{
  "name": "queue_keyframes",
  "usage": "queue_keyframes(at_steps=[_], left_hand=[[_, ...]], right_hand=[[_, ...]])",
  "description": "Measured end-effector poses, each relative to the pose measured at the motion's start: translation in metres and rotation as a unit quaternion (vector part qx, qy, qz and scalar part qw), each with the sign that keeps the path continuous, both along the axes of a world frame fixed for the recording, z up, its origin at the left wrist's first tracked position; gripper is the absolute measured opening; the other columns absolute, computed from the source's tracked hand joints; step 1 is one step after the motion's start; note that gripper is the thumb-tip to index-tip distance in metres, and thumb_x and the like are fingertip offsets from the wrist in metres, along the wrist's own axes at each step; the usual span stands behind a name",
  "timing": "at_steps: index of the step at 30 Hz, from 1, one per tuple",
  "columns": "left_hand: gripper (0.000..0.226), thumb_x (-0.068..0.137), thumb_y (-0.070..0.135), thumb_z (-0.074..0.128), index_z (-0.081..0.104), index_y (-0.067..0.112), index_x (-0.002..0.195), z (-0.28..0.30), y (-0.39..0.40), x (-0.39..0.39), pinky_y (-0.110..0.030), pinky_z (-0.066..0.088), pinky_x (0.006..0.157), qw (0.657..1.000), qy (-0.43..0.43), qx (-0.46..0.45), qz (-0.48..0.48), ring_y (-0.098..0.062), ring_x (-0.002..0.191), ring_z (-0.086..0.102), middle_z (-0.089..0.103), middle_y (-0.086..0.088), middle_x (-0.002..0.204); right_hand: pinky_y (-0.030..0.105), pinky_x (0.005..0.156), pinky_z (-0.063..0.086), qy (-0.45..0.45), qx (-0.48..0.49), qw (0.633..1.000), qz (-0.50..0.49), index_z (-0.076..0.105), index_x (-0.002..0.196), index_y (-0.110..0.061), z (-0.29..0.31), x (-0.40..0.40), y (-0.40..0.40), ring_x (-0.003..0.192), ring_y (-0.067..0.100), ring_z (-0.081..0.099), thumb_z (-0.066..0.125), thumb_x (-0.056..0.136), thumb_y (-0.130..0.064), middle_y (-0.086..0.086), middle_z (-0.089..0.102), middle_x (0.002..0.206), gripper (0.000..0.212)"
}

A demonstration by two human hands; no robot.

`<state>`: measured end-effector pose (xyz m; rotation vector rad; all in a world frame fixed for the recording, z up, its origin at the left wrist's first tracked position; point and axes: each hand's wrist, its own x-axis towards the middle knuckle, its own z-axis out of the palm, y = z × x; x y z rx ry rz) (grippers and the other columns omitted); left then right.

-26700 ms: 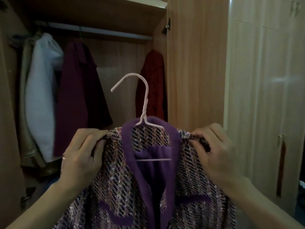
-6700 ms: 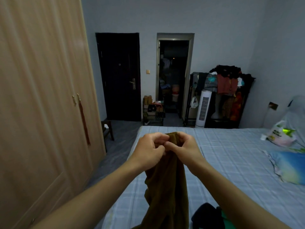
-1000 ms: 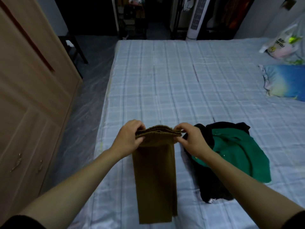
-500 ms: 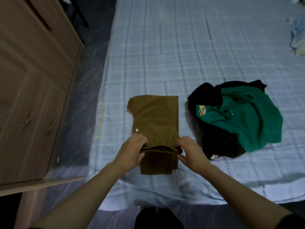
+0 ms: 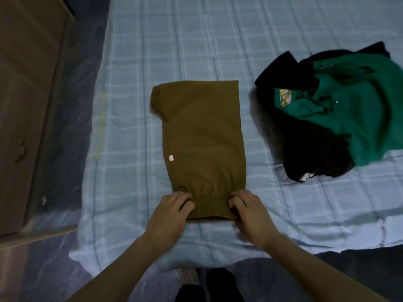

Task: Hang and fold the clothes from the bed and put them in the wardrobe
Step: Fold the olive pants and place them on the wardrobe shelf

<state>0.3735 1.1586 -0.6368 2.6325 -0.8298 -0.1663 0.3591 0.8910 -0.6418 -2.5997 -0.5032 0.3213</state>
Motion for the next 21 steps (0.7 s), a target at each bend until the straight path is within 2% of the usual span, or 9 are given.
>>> queue_keyframes(at_steps=[3,5,7,10,13,15,17,19,21], left_hand=[[0.04,0.063,0.016,0.08,0.066,0.013,0.1,-0.01,0.006,-0.006,-0.038,0.049,0.086,1.0,0.008,-0.008,0.013,-0.028,0.105,0.06,0.063,-0.009,0.118],[0.038,0.072,0.034,0.076,0.063,0.017,0.103,-0.013,0.007,-0.008,-0.039,0.046,0.09,1.0,0.007,-0.003,0.017,-0.026,0.109,0.058,0.061,-0.005,0.12],[0.037,0.081,0.049,0.068,0.064,0.019,0.103,-0.012,0.007,-0.01,-0.038,0.043,0.091,0.999,0.006,-0.013,0.032,-0.022,0.111,0.055,0.061,-0.003,0.12],[0.033,0.093,0.046,0.054,0.066,0.018,0.105,-0.005,0.001,0.0,-0.036,0.043,0.093,0.994,-0.011,-0.056,0.088,-0.021,0.111,0.057,0.061,0.001,0.119],[0.043,0.097,0.043,0.044,0.061,0.016,0.126,0.004,-0.014,0.031,-0.04,0.042,0.105,0.987,-0.023,-0.041,0.157,-0.023,0.127,0.051,0.056,-0.002,0.138],[0.057,0.099,0.046,0.035,0.046,0.015,0.145,0.005,-0.028,0.059,-0.044,0.033,0.115,0.987,-0.026,0.023,0.16,-0.024,0.143,0.036,0.041,-0.005,0.154],[0.065,0.1,0.052,0.02,0.024,0.019,0.156,-0.003,-0.037,0.087,-0.049,0.019,0.121,0.986,-0.003,0.098,0.132,-0.023,0.152,0.015,0.02,-0.003,0.164],[0.069,0.099,0.057,0.01,0.006,0.023,0.159,-0.021,-0.036,0.105,-0.05,0.006,0.123,0.982,0.024,0.152,0.112,-0.022,0.153,-0.001,0.001,-0.001,0.167],[0.073,0.097,0.064,0.008,-0.005,0.026,0.158,-0.043,-0.03,0.109,-0.049,-0.002,0.122,0.977,0.052,0.176,0.104,-0.021,0.153,-0.01,-0.011,0.001,0.166]], right_hand=[[0.032,0.094,0.04,-0.001,0.015,1.0,0.008,0.059,0.111,-0.013,-0.003,-0.005,-0.005,0.113,0.022,0.053,0.075,0.063,-0.017,0.004,0.055,0.122,0.05],[0.031,0.098,0.038,-0.003,0.015,1.0,0.024,0.058,0.116,-0.015,-0.002,-0.009,-0.01,0.119,0.019,0.051,0.077,0.076,-0.036,0.002,0.054,0.127,0.049],[0.03,0.101,0.036,-0.008,0.017,1.0,0.017,0.059,0.116,-0.018,0.003,-0.012,-0.009,0.121,0.014,0.048,0.069,0.084,-0.054,-0.001,0.053,0.129,0.049],[0.031,0.1,0.04,-0.055,0.025,0.998,-0.025,0.062,0.114,-0.019,0.01,-0.001,0.0,0.118,0.015,0.051,0.055,0.096,-0.047,-0.003,0.053,0.127,0.034],[0.037,0.107,0.041,-0.078,0.001,0.994,-0.08,0.058,0.129,-0.016,0.013,0.032,0.017,0.128,0.02,0.048,0.046,0.1,-0.044,0.002,0.05,0.139,0.042],[0.039,0.117,0.031,-0.071,-0.023,0.993,-0.09,0.047,0.144,-0.015,0.01,0.06,0.032,0.142,0.023,0.035,0.04,0.101,-0.047,0.007,0.039,0.154,0.054],[0.038,0.122,0.016,-0.058,-0.053,0.995,-0.064,0.03,0.154,-0.017,0.0,0.09,0.045,0.151,0.022,0.015,0.027,0.101,-0.055,0.006,0.02,0.163,0.065],[0.042,0.124,0.007,-0.038,-0.085,0.995,-0.045,0.015,0.158,-0.02,-0.017,0.113,0.045,0.153,0.02,0.0,0.016,0.099,-0.061,0.003,0.004,0.165,0.071],[0.045,0.124,0.005,-0.021,-0.121,0.992,-0.034,0.005,0.158,-0.023,-0.037,0.123,0.036,0.152,0.018,-0.008,0.014,0.097,-0.064,0.001,-0.004,0.166,0.074]])
